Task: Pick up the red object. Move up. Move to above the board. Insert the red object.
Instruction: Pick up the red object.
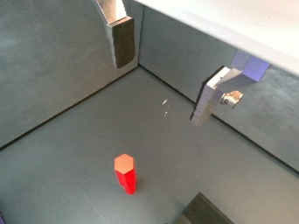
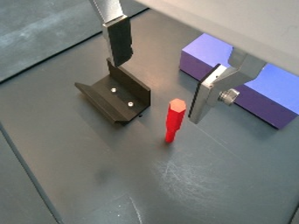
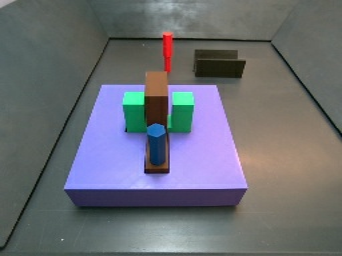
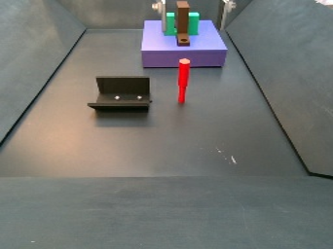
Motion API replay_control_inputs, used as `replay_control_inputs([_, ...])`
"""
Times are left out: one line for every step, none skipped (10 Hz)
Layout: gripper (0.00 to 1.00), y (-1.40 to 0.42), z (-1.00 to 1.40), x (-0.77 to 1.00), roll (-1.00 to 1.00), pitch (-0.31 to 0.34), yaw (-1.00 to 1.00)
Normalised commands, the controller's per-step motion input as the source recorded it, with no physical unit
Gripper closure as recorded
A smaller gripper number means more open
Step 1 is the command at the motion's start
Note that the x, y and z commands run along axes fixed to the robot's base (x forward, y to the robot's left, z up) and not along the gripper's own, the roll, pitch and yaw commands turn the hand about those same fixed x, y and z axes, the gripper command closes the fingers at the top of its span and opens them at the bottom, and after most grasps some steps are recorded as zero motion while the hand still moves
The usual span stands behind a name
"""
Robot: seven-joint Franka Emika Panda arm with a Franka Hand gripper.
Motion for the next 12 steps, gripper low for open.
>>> replay_control_inputs([0.0, -0.27, -0.28, 0.0, -0.33, -0.19, 0.0])
replay_control_inputs([0.0, -0.28, -0.28, 0.0, -0.33, -0.193, 0.0])
replay_control_inputs([0.0, -0.29, -0.31, 0.0, -0.32, -0.186, 0.0])
replay_control_inputs([0.0, -0.29, -0.32, 0.0, -0.31, -0.186, 0.0])
replay_control_inputs([0.0, -0.22, -0.42, 0.0, -0.27, -0.18, 0.0])
replay_control_inputs([0.0, -0.15, -0.45, 0.0, -0.27, -0.167, 0.0])
replay_control_inputs([0.0, -0.09, -0.54, 0.0, -0.21, -0.124, 0.0])
replay_control_inputs([0.0, -0.12, -0.53, 0.09, -0.03, -0.043, 0.0])
replay_control_inputs([0.0, -0.12, -0.44, 0.11, 0.0, -0.004, 0.0])
replay_control_inputs([0.0, -0.12, -0.3, 0.09, 0.0, 0.0, 0.0])
replay_control_inputs([0.0, -0.12, -0.26, 0.12, 0.0, 0.0, 0.0])
replay_control_inputs([0.0, -0.11, -0.27, 0.17, 0.0, 0.0, 0.0])
